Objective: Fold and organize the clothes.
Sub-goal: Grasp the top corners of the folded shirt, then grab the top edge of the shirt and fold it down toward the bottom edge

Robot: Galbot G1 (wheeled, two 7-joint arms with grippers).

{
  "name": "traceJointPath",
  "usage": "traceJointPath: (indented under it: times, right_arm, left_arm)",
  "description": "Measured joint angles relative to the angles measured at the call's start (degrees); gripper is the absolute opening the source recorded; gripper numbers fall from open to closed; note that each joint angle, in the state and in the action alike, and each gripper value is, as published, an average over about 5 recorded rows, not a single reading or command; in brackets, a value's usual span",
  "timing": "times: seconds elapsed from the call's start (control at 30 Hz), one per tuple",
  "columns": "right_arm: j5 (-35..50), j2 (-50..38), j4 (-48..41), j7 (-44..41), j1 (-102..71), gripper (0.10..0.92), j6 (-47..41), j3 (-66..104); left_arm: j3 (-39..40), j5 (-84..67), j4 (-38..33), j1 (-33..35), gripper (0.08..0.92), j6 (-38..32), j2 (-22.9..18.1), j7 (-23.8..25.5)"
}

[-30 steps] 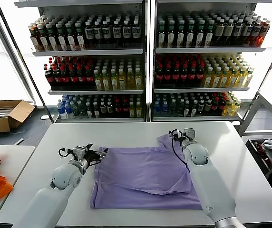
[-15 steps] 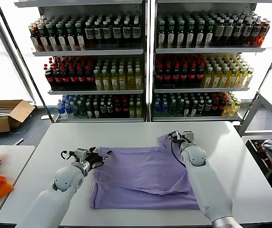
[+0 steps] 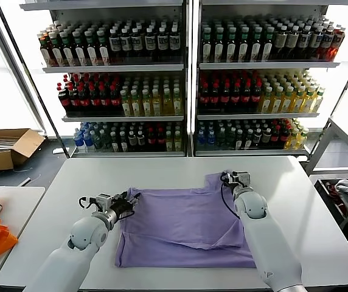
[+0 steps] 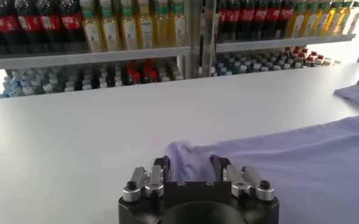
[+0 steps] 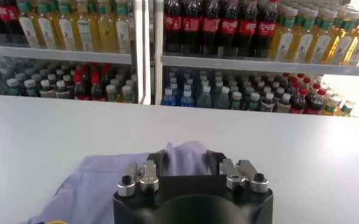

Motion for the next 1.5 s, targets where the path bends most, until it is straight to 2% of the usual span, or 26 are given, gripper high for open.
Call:
traceJointPath:
  times: [0.3, 0.37, 0.47, 0.9, 1.5]
  right_arm:
    - [0.34, -0.39, 2.06, 0.34, -1.66, 0.17, -0.34, 0.18]
    - [0.77, -0.35, 2.46, 0.64, -1.78, 0.129, -0.36, 0.26]
    - [1.5, -0.3, 3.13, 1.08, -1.92, 0.11, -0.36, 0.39]
    - [3.34, -0.34, 9.39, 2.43, -3.56, 0.11, 0.61, 1.37]
    - [4.52, -1.08, 28.48, 5.65, -13.45, 0.11, -0.74, 4.9]
  left_arm:
    - [0.14, 0.25, -0.49, 0.5, 0.195, -0.41, -0.49, 0.35]
    - [0.16, 0.58, -0.47, 0.63, 0.146, -0.96, -0.54, 0.55]
    - [0.07, 1.05, -0.57, 0.87, 0.096, -2.01, -0.64, 0.69]
    - [-1.03, 4.53, -2.84, 2.84, 0.085, -7.82, -1.1, 0.07]
    - [-5.1, 7.82, -11.09, 9.77, 0.085, -10.69, 0.87, 0.79]
